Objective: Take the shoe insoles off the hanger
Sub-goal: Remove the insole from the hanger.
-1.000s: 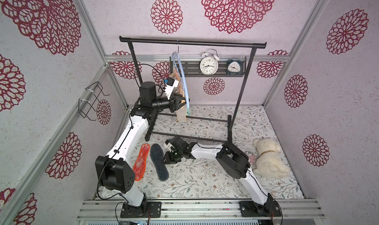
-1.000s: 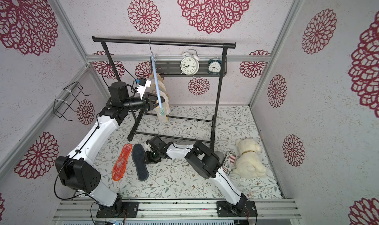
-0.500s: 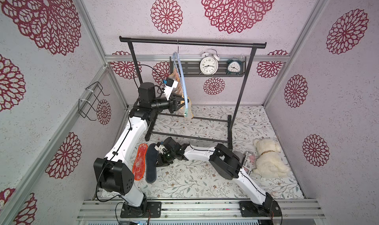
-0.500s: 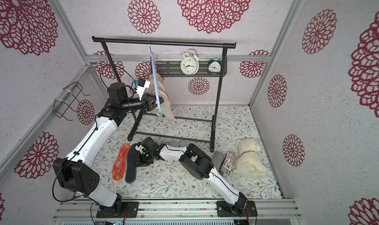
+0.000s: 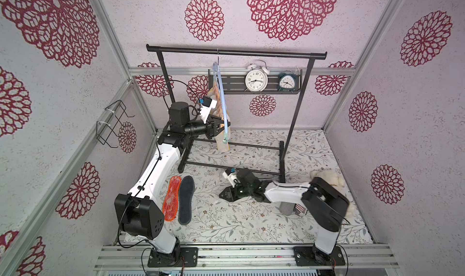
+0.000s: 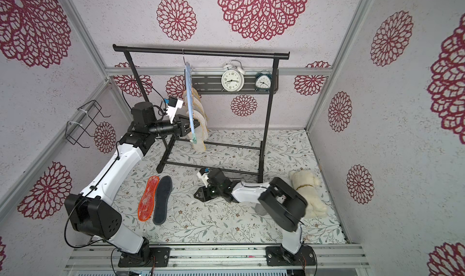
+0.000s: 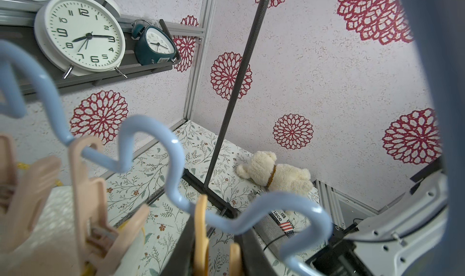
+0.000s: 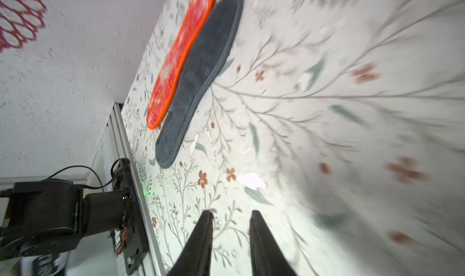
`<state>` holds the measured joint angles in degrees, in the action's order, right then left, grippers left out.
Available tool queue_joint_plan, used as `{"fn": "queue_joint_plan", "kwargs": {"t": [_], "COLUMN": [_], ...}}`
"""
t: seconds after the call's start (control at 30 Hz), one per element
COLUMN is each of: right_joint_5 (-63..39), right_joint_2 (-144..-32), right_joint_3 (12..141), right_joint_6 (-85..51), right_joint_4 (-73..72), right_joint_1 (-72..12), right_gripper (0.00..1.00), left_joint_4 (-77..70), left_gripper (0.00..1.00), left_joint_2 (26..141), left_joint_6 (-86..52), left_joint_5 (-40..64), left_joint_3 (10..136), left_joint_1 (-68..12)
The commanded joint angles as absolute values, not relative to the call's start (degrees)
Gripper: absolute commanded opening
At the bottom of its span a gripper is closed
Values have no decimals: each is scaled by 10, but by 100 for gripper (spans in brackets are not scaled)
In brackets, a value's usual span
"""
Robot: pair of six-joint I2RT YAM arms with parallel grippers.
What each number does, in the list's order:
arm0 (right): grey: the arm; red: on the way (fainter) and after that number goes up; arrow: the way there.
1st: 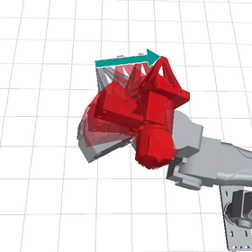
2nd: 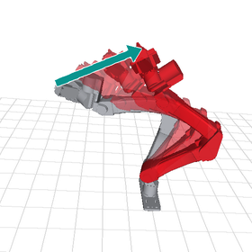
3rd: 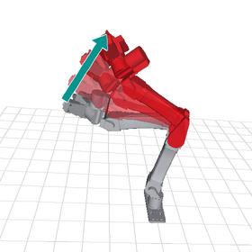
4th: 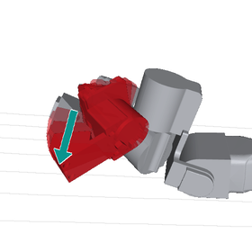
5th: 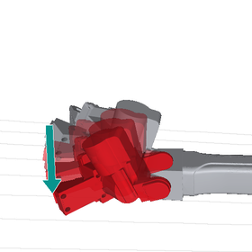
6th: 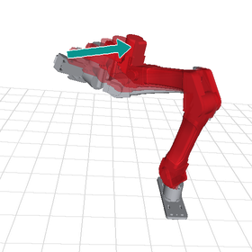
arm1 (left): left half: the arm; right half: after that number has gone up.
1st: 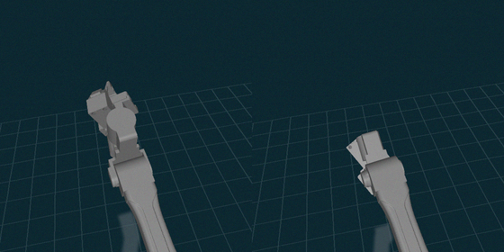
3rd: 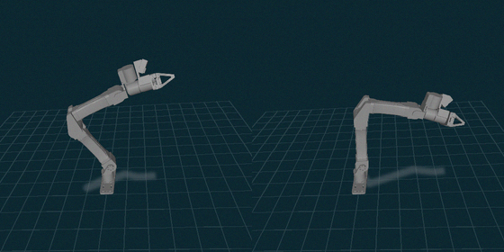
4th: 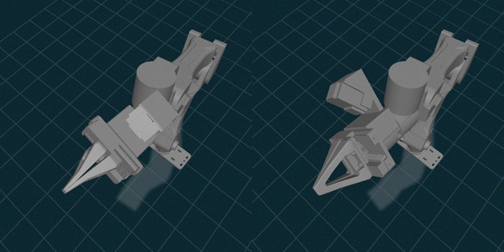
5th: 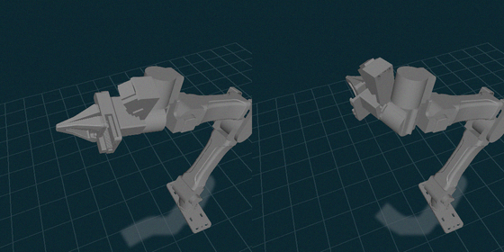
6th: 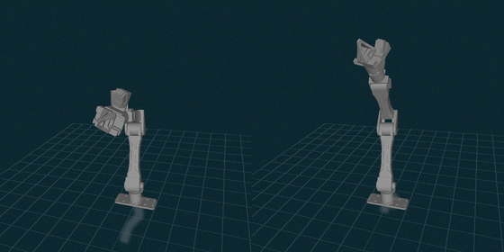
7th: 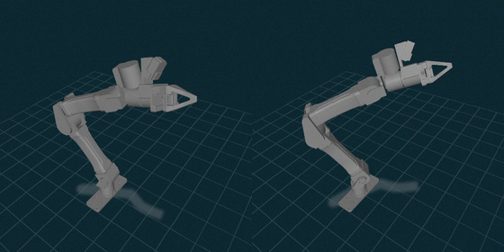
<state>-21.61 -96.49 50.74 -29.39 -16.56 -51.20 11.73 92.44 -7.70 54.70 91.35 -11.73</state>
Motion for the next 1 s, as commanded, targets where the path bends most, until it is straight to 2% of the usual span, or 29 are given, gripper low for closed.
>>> {"fn": "queue_joint_plan", "kwargs": {"t": [0.0,0.2,0.33,0.53,0.7,0.8,0.83,0.9,0.97], "right_joint_5": [-121,5,72,133,156,160,161,158,152], "right_joint_2": [-831,-553,-400,-236,-178,-182,-186,-196,-207], "right_joint_3": [399,164,74,2,-25,-27,-26,-27,-27], "right_joint_6": [-173,-101,-100,-116,-123,-128,-130,-130,-129], "right_joint_4": [-228,-278,-251,-223,-219,-221,-224,-231,-237], "right_joint_1": [-497,-467,-461,-458,-455,-455,-455,-454,-454], "right_gripper": [30,27,27,27,27,28,28,28,29], "left_joint_4": [152,163,183,191,192,208,214,215,215], "left_gripper": [0,0,0,0,2,46,56,68,74], "left_joint_2": [909,909,906,905,905,900,896,881,859], "left_joint_6": [-64,-55,-44,-44,-45,-33,-29,-24,-22], "left_joint_5": [550,540,534,530,522,511,508,497,488], "left_joint_3": [900,902,902,895,892,892,889,873,850], "left_joint_1": [-116,-115,-114,-115,-114,-115,-114,-115,-114]}}
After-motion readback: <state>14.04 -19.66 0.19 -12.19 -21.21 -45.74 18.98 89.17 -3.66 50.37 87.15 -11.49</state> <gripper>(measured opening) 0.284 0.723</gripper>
